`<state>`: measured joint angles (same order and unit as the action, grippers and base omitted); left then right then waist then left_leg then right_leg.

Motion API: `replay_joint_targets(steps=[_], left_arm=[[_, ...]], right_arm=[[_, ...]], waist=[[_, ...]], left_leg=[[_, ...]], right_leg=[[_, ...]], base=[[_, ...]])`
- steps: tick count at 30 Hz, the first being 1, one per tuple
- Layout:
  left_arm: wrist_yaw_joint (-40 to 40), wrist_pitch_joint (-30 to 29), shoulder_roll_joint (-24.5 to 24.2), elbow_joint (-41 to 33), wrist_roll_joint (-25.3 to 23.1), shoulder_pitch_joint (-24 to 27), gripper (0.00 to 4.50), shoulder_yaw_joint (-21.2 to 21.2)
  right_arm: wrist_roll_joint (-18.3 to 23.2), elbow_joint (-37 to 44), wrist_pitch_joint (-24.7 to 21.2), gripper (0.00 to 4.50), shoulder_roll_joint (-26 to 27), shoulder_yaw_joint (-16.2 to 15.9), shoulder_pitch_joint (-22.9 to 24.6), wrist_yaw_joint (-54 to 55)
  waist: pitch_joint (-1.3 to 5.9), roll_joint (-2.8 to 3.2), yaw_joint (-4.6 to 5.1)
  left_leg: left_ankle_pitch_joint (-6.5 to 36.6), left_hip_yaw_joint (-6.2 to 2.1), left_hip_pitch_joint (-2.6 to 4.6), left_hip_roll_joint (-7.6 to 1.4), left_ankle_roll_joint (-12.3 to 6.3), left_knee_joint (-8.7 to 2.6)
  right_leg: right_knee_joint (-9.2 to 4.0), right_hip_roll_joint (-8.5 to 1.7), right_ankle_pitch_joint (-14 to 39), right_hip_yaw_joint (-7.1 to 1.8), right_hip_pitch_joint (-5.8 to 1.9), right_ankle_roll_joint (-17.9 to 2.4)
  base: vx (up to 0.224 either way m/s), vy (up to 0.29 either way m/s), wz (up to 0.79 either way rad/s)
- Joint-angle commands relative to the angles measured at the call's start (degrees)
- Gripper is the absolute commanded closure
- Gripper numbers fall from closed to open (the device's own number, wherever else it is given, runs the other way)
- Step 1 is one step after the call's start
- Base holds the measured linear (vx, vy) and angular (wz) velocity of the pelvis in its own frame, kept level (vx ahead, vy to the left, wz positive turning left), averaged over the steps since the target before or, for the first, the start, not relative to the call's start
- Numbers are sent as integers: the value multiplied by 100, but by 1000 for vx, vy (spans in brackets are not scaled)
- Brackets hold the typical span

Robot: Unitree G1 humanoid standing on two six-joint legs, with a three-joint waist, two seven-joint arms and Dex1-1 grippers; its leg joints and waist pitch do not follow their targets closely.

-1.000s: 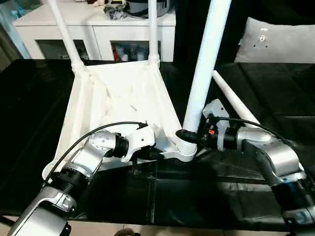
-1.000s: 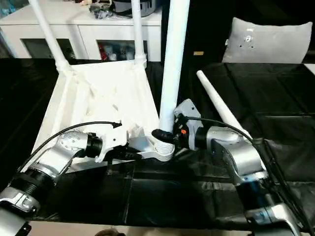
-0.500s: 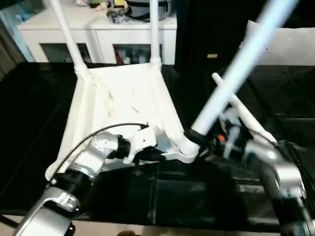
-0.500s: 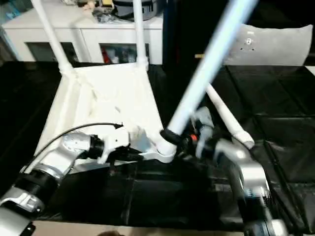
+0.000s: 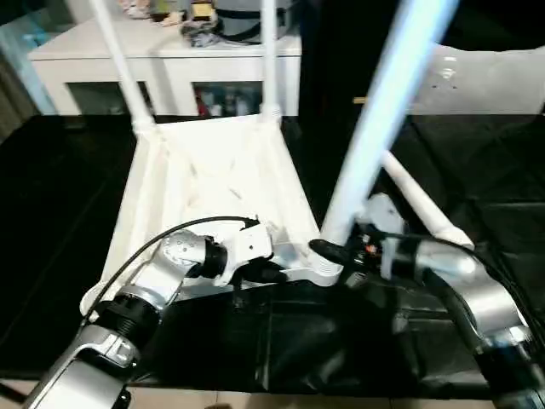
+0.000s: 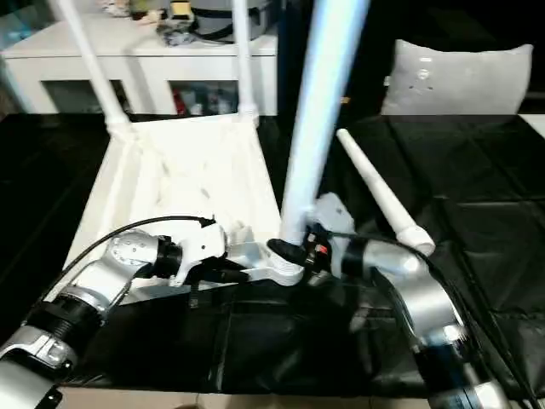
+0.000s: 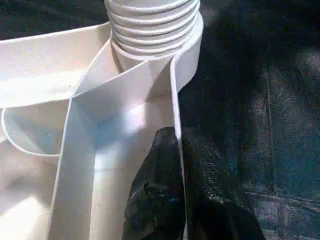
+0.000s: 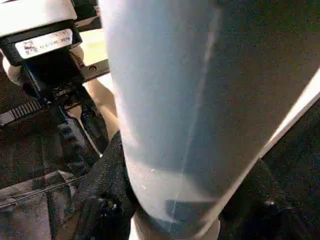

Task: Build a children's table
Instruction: Insert table leg to table base, then rotate leg to tighten

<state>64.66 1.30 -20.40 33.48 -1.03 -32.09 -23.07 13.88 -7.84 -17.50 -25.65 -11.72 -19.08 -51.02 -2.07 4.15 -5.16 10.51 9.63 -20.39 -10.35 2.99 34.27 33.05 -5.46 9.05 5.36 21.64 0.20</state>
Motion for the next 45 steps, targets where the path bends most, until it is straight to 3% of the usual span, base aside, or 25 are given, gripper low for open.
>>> replay_joint_targets(steps=[1,5,7,8,9,10,11,12,17,22,23,25,26,28,29,30,32,33,34,36,37,40,43,45], left_arm=[[213,224,-84,-141,-57,-203,450,-25],[571,351,-87,6,39,-452,450,-2],[644,355,-83,13,79,-504,450,8],[685,369,-59,98,87,-600,450,14],[697,414,-35,217,67,-713,450,14],[662,483,7,455,13,-902,450,22],[587,554,32,672,-52,-1055,450,32],[514,620,43,874,-118,-1187,450,39],[371,698,-12,1220,-239,-1367,450,89],[327,725,-220,1377,-267,-1342,450,181],[331,704,-243,1374,-246,-1313,450,219],[327,592,-316,1224,-190,-1175,450,304],[325,583,-321,1209,-187,-1160,450,314],[259,290,-416,813,-72,-872,450,460],[194,23,-479,450,17,-634,450,578],[88,-403,-583,-188,147,-231,450,746],[-72,-870,-671,-872,219,182,450,885],[-182,-1168,-711,-1316,262,451,450,975],[-261,-1385,-737,-1660,298,664,450,1044],[-385,-1671,-750,-2143,304,967,450,1131],[-555,-2100,-766,-2833,323,1390,450,1230],[-762,-2533,-690,-3427,261,1729,450,1311],[-1168,-3706,-459,-4973,267,2298,450,1212],[-1271,-3871,-348,-5204,295,2281,450,1096]], right_arm=[[-239,-716,-527,263,-88,-429,286,-174],[-189,-1082,-524,263,31,-424,120,-330],[-196,-1043,-546,263,36,-448,135,-351],[-222,-1030,-550,263,27,-496,132,-379],[-253,-1002,-553,263,19,-540,137,-386],[-294,-947,-573,263,21,-587,146,-374],[-307,-863,-608,263,34,-608,167,-338],[-298,-786,-655,263,61,-600,185,-296],[-315,-633,-705,263,104,-614,233,-211],[-349,-425,-743,263,157,-611,321,-4],[-365,-394,-755,263,180,-593,336,59],[-405,-348,-800,263,262,-525,360,259],[-411,-349,-806,263,272,-514,361,282],[-448,-348,-851,263,389,-398,371,570],[-460,-322,-890,263,448,-334,382,740],[-481,-282,-942,263,514,-253,398,969],[-489,-266,-984,263,560,-187,400,1123],[-498,-267,-1000,263,587,-148,392,1208],[-508,-265,-1008,263,610,-119,385,1277],[-513,-285,-996,263,640,-78,363,1345],[-528,-316,-972,263,682,-25,323,1438],[-532,-393,-933,263,707,10,260,1468],[-543,-525,-863,263,750,-8,92,1559],[-495,-572,-857,263,785,5,29,1553]], waist=[[213,-15,79],[141,22,117],[146,5,113],[92,63,127],[116,32,125],[92,35,122],[73,69,116],[63,41,111],[8,42,121],[7,30,130],[-9,-21,153],[-23,14,173],[-25,-50,190],[-35,-24,190],[-65,-42,215],[-56,-34,229],[-108,-47,313],[-113,-64,344],[-89,-56,355],[-109,-71,402],[-84,-81,417],[-52,-102,433],[-18,-171,442],[33,-169,436]], left_leg=[[2758,-148,99,-232,48,-521],[2938,-151,114,-212,38,-537],[2928,-161,112,-224,44,-543],[3034,-160,120,-224,50,-561],[2986,-165,122,-218,48,-558],[2951,-161,110,-212,27,-566],[2951,-150,141,-201,19,-562],[2950,-162,140,-204,31,-576],[2944,-197,106,-215,16,-606],[2706,-187,68,-253,-32,-673],[2780,-179,68,-257,-25,-681],[2869,-191,74,-258,15,-690],[2876,-187,71,-255,18,-692],[2869,-197,77,-269,49,-698],[2916,-195,73,-248,40,-700],[2877,-234,32,-279,99,-730],[3033,-261,-17,-283,138,-772],[3144,-260,22,-247,127,-744],[3085,-271,23,-254,147,-733],[3006,-271,-16,-268,122,-758],[2926,-253,-6,-268,96,-754],[2666,-212,-12,-283,49,-749],[2261,-185,-71,-292,-24,-740],[1732,-142,-89,-288,-123,-700]], right_leg=[[-550,-342,3215,-214,-92,-656],[-598,-327,3405,-208,-54,-597],[-588,-339,3382,-214,-69,-603],[-607,-319,3420,-220,-35,-597],[-593,-327,3383,-220,-61,-601],[-607,-324,3390,-222,-55,-591],[-626,-314,3454,-230,-24,-562],[-633,-311,3500,-223,-43,-542],[-652,-354,3749,-215,-55,-470],[-623,-363,3228,-250,-91,-671],[-632,-363,3240,-254,-78,-708],[-623,-380,3353,-260,-72,-713],[-636,-379,3422,-264,-70,-702],[-629,-423,3599,-282,-57,-683],[-677,-409,3842,-261,-36,-599],[-624,-444,3797,-272,-75,-599],[-615,-418,3944,-252,-55,-535],[-686,-414,4289,-234,-21,-379],[-661,-442,4251,-252,-37,-375],[-644,-423,4061,-270,-32,-434],[-640,-407,3901,-287,-27,-482],[-584,-379,3409,-315,-38,-682],[-530,-352,2885,-320,-105,-877],[-475,-326,2216,-332,-124,-1090]], base=[[0,0,0],[0,0,0],[0,0,0],[0,0,0],[0,0,0],[0,0,0],[0,0,0],[0,0,0],[0,0,0],[0,0,0],[0,0,0],[0,0,0],[0,0,0],[0,0,0],[0,0,0],[0,0,0],[0,0,0],[0,0,0],[0,0,0],[0,0,0],[0,0,0],[0,0,0],[0,0,0],[0,0,0]])
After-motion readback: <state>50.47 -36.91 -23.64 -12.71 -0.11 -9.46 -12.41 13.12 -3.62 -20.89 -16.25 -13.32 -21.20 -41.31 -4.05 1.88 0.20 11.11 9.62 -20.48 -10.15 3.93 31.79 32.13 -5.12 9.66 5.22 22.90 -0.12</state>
